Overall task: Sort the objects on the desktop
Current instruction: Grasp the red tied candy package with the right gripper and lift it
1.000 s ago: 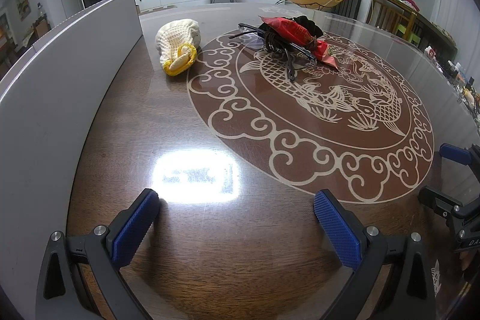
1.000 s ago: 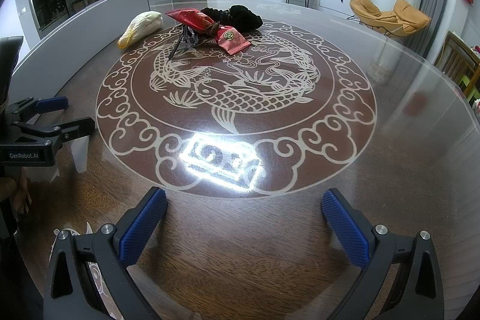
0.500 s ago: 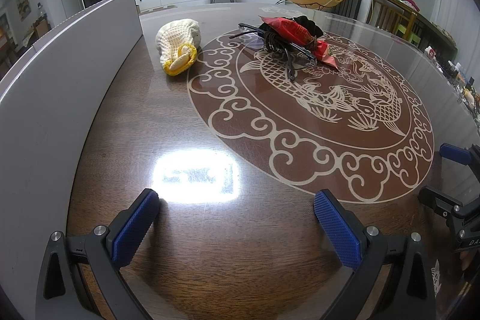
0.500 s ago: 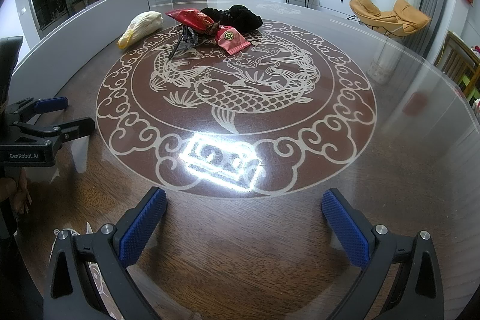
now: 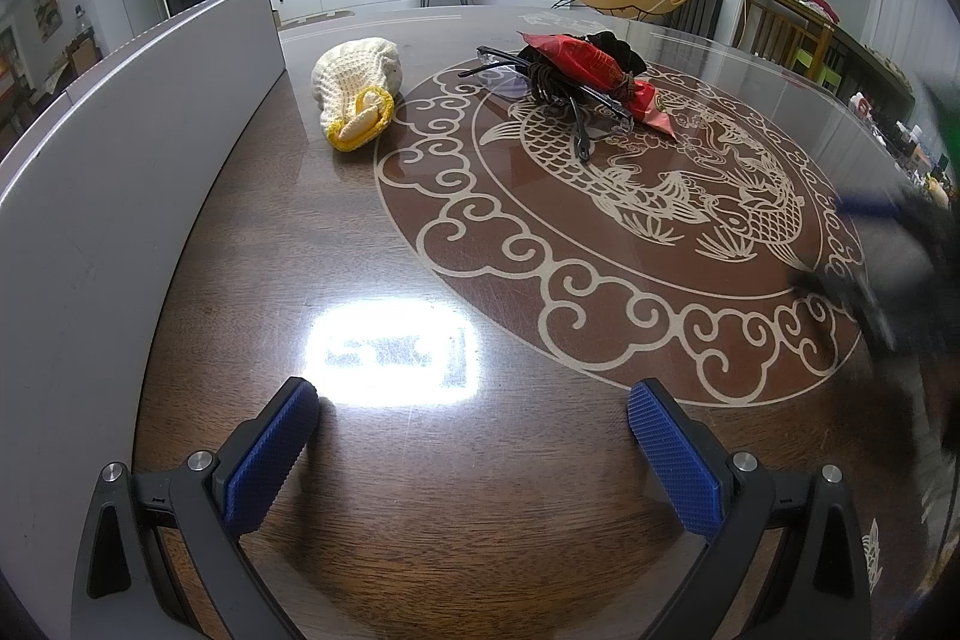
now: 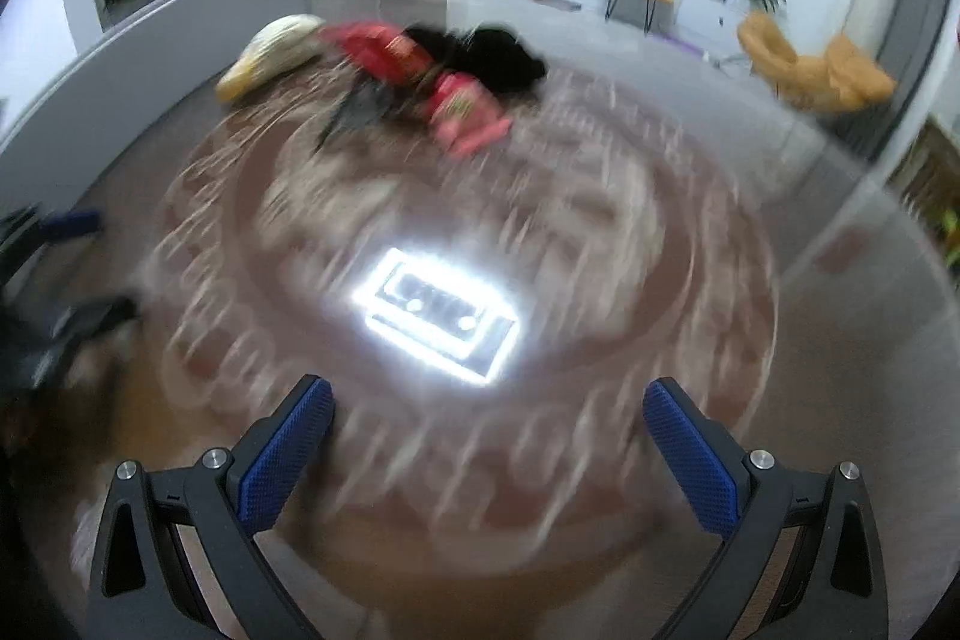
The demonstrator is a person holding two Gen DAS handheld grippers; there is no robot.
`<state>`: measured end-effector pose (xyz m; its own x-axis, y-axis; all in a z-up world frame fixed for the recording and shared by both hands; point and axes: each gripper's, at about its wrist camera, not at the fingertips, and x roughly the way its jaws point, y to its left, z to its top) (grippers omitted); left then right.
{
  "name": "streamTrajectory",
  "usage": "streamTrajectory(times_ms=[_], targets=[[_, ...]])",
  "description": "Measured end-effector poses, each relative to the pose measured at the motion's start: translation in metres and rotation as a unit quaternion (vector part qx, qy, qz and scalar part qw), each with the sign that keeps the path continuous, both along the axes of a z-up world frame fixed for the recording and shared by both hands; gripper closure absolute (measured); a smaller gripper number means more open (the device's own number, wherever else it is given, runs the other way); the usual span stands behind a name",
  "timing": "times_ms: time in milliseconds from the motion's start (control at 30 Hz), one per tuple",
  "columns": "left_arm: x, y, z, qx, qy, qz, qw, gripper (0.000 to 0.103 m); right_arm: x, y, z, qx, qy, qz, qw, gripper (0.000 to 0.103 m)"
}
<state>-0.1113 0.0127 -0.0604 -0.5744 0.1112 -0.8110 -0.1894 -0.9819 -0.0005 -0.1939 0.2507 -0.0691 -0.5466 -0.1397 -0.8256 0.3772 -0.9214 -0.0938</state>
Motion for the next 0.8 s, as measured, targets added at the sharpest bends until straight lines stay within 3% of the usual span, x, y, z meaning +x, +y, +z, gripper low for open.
streamTrajectory(times_ms=[100,167,333,367,467,533,800], targets=[[0.0,0.0,0.0,0.0,0.0,0.0,1.0,0.0,-0.059,-0.015,0.0,0.021,-0.008,0.02,1.0,0.002],[0.0,0.0,0.0,0.0,0.0,0.0,1.0,0.0,-0.088,-0.027,0.001,0.017,-0.015,0.029,0.999,0.009],[0.0,0.0,0.0,0.0,0.0,0.0,1.0,0.0,-0.129,-0.058,0.002,0.0,-0.025,0.04,0.999,0.018],[0.0,0.0,0.0,0.0,0.0,0.0,1.0,0.0,-0.131,-0.064,0.002,-0.005,-0.023,0.048,0.999,0.028],[0.0,0.0,0.0,0.0,0.0,0.001,1.0,0.0,-0.132,-0.08,0.002,-0.033,-0.031,0.075,0.996,0.063],[0.0,0.0,0.0,0.0,0.0,0.001,1.0,0.0,-0.125,-0.085,0.003,-0.039,-0.031,0.081,0.995,0.073],[0.0,0.001,0.0,0.0,0.0,0.001,1.0,0.0,-0.042,-0.054,0.005,-0.042,-0.043,0.01,0.998,0.076]])
